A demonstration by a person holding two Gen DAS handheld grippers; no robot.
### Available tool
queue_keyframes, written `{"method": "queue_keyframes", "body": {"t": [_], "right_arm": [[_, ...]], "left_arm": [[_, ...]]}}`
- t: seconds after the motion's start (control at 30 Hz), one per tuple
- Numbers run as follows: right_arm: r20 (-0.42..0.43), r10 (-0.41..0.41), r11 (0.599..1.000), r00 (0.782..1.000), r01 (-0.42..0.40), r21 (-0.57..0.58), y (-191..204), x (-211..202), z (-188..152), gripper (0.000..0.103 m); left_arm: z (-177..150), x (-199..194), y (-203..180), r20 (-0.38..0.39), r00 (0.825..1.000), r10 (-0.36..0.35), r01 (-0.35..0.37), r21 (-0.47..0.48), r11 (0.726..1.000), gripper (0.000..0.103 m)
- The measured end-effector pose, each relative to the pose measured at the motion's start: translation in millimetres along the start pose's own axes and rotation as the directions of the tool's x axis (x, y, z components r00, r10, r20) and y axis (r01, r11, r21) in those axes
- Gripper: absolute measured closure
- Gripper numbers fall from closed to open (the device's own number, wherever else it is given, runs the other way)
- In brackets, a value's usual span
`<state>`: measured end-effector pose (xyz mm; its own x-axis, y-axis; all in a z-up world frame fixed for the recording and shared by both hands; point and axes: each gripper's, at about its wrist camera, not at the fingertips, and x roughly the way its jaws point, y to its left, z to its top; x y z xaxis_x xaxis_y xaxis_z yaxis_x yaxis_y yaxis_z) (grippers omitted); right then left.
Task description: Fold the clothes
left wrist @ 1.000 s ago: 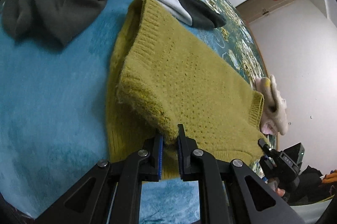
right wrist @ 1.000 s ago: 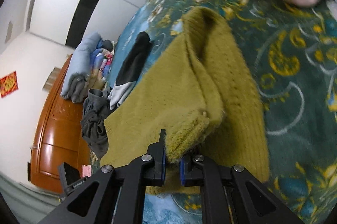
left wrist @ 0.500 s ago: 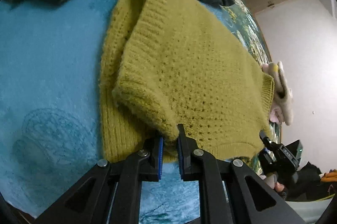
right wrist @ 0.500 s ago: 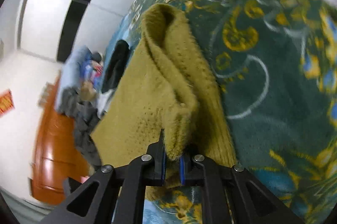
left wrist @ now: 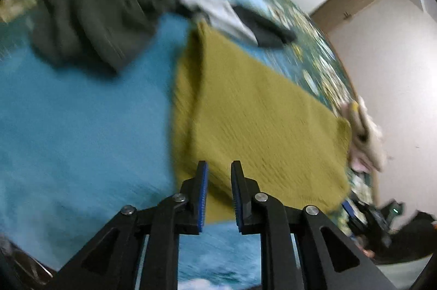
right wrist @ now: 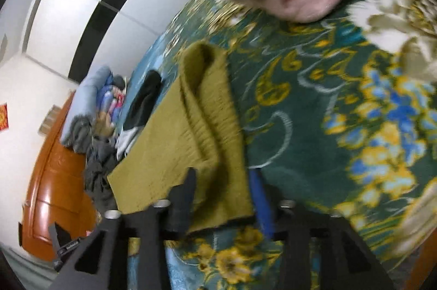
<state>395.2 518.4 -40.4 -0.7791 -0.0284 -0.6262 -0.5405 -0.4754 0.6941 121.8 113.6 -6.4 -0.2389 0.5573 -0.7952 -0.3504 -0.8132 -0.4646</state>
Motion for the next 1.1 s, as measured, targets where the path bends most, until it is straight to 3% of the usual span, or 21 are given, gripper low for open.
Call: {"method": "queue_keyframes", "body": {"t": [0.1, 0.27, 0.43, 0.63, 0.77, 0.93, 1.03, 1.07, 1.1], "right_arm": [[-0.02, 0.038, 0.999, 0.999, -0.037, 0.033, -6, 8, 2, 0.039], [-0.091, 0.059, 0.998, 0.994, -0.06, -0.004, 8, 41, 0, 0.037], [-0.096, 0.087, 0.996, 0.992, -0.087, 0.007, 5, 49, 10, 0.037], [0.023, 0.03, 0.996, 0.999, -0.028, -0.089, 21, 32, 43, 0.037], [0.012, 0.049, 0.987, 0.999, -0.047, -0.155, 52, 52, 88, 0.037], [-0.006, -0.019, 0.98, 1.0, 0.018, -0.199, 83, 99, 134, 0.039], [-0.03, -0.062, 0.983, 0.998, 0.055, -0.177, 82, 119, 149, 0.055], [-0.04, -0.076, 0.984, 0.996, 0.068, -0.165, 80, 124, 153, 0.073], [-0.05, -0.09, 0.985, 0.995, 0.081, -0.153, 78, 130, 157, 0.084]], "left_arm": [[3, -5, -13, 0.02, 1.0, 0.012, -0.013, 0.055, 0.998, 0.086], [-9, 41, -81, -0.069, 0.998, -0.011, 0.025, 0.208, 0.978, 0.085], [-21, 88, -147, -0.16, 0.987, -0.017, 0.072, 0.348, 0.935, 0.085], [-38, 132, -163, -0.246, 0.968, 0.054, 0.044, 0.378, 0.925, 0.085], [-43, 135, -164, -0.234, 0.969, 0.075, 0.027, 0.402, 0.915, 0.085], [-44, 137, -167, -0.234, 0.969, 0.083, 0.027, 0.432, 0.902, 0.085], [-43, 138, -167, -0.239, 0.967, 0.083, 0.031, 0.438, 0.899, 0.085], [-43, 138, -167, -0.242, 0.967, 0.082, 0.033, 0.438, 0.898, 0.085], [-42, 138, -166, -0.246, 0.966, 0.079, 0.037, 0.436, 0.899, 0.085]]}}
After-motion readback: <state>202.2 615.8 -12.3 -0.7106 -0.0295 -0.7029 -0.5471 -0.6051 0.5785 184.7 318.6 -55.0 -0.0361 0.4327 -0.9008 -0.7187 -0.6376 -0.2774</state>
